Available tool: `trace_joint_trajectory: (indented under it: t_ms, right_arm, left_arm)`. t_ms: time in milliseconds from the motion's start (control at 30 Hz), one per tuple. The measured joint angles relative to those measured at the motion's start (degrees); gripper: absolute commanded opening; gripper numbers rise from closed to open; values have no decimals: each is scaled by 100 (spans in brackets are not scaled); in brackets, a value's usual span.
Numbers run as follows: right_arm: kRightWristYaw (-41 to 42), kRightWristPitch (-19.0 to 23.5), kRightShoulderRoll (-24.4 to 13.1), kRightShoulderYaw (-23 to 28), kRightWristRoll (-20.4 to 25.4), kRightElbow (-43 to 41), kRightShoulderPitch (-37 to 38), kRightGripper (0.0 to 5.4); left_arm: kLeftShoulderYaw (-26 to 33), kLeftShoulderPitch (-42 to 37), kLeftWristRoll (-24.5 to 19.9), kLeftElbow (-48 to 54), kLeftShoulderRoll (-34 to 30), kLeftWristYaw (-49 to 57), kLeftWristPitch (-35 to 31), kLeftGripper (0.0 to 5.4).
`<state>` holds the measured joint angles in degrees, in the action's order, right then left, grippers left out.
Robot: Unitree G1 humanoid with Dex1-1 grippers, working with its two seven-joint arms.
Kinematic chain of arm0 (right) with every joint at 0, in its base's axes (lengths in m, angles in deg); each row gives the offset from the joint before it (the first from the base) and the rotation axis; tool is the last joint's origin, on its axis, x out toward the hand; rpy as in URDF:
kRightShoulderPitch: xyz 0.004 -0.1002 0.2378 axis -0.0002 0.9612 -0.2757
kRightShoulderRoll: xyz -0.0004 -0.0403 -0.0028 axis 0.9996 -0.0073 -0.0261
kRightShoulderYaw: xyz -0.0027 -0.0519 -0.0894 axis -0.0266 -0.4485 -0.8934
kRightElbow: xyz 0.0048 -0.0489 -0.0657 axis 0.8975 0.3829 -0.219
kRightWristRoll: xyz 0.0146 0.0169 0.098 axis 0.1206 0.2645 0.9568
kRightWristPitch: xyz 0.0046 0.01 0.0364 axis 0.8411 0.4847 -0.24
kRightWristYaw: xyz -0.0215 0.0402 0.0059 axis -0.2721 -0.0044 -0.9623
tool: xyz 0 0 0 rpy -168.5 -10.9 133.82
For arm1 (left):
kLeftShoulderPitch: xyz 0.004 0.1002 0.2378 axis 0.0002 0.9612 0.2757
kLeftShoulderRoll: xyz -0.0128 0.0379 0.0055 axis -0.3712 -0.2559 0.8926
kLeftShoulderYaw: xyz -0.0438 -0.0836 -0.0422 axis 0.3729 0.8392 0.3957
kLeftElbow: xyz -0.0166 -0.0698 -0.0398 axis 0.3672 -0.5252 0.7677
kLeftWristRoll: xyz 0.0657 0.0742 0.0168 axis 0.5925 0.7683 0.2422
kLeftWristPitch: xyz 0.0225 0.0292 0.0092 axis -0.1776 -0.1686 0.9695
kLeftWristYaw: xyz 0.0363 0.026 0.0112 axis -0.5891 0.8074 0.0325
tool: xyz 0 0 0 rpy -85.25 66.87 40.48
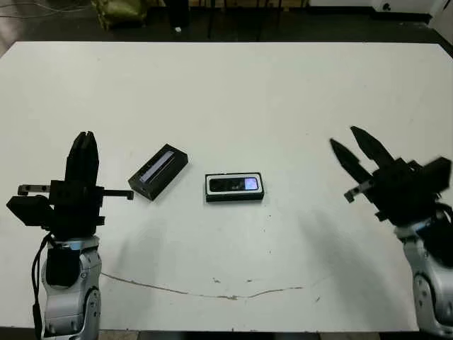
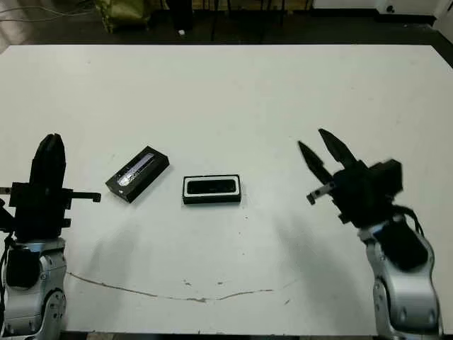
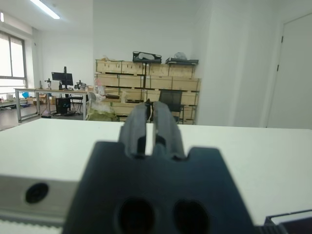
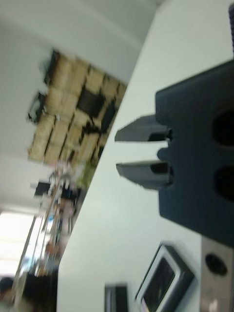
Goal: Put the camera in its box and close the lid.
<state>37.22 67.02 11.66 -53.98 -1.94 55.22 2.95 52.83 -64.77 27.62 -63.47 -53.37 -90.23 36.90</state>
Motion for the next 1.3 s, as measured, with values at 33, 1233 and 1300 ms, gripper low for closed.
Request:
trace_joint_trajectory:
  t_ms: [33,1233,1300]
  right_arm:
    - [-113,-174,24,-22,-127,-2,77,1]
    - [-1243,-400,638,-571,-333,497,-353,0]
    - [-1242,-334,637,-574,-319,468,-350,0]
  left_arm:
    - [0,-10,1,-6,0,0,1,0]
    - [-416,-638,133,806,-2092,-1447,-3342,322]
    - [-433,-683,134,678,-2097,-1502,-3343,370]
